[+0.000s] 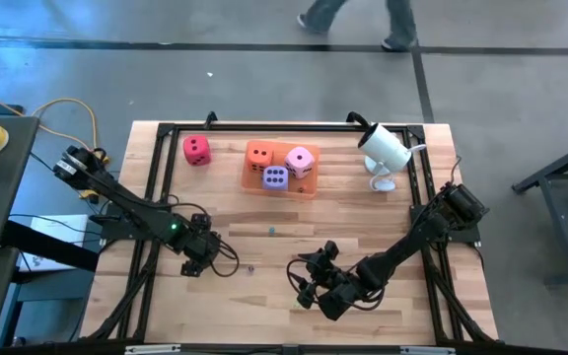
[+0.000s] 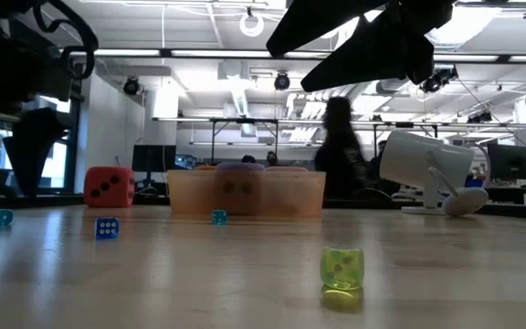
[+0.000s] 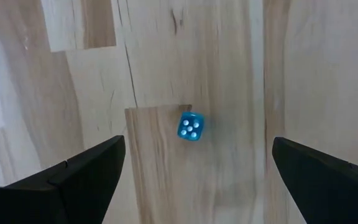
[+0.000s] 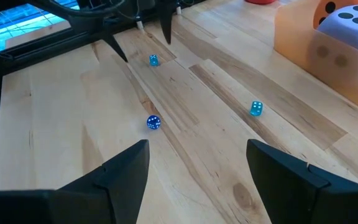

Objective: Pick & Place Dice
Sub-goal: Put the small blue die into the orange bin

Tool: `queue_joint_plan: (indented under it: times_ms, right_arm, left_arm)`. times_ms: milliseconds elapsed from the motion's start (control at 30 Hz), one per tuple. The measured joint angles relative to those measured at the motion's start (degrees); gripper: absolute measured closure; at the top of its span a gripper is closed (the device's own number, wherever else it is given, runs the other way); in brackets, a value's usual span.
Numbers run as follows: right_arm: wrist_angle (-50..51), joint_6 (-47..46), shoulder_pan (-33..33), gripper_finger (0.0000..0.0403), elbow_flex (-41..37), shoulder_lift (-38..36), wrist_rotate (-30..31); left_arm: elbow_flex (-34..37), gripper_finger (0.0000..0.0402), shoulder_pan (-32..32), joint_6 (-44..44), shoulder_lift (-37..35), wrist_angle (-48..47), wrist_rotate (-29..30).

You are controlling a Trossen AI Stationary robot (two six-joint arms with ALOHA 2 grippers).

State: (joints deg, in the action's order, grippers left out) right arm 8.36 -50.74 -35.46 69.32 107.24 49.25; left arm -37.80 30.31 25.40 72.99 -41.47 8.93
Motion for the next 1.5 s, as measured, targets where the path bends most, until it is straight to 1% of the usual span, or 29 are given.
queue_joint_plan:
  times_ms: [267, 367, 467, 567, 733, 933, 1033, 1200, 1500]
  right_arm:
    - [0.00, 0.00, 0.00, 0.0145, 0.00, 0.00, 0.02]
    - [0.00, 0.00, 0.00, 0.0145, 0.00, 0.00, 0.02]
    - [0.00, 0.00, 0.00, 0.0145, 0.00, 0.00, 0.02]
    - [0.00, 0.00, 0.00, 0.0145, 0.00, 0.00, 0.04]
    - [0.00, 0.00, 0.00, 0.0145, 0.00, 0.00, 0.03]
    - [0.00, 0.02, 0.00, 0.0145, 0.00, 0.00, 0.02]
    - [0.00, 0.01, 0.00, 0.0145, 0.00, 0.00, 0.03]
    - [0.03, 0.02, 0.00, 0.0145, 0.00, 0.00, 0.04]
    - [0.03, 0.87, 0.00, 0.0145, 0.00, 0.00, 0.05]
  left_arm:
    - [2.90, 0.0005, 0.00, 0.16, 0.00, 2.28, 0.21]
    - [3.21, 0.0005, 0.00, 0.14, 0.00, 3.34, 0.53]
    - [3.21, 0.0005, 0.00, -0.32, 0.00, 4.65, 2.22]
    - [3.21, 0.0007, -0.02, -0.91, 0.00, 4.90, 2.10]
    - [3.21, 0.0029, -0.03, -0.84, 0.30, 4.98, 0.36]
    - [3.16, 0.0066, -1.53, -0.29, 2.43, 5.14, 0.39]
    - [2.94, 0.0078, -2.40, -0.28, 3.52, 5.19, -0.15]
    - [2.95, 0.0081, -3.28, -1.45, 3.85, 5.53, -1.56]
    - [3.12, 0.0081, -3.28, -2.63, 3.89, 6.64, -1.47]
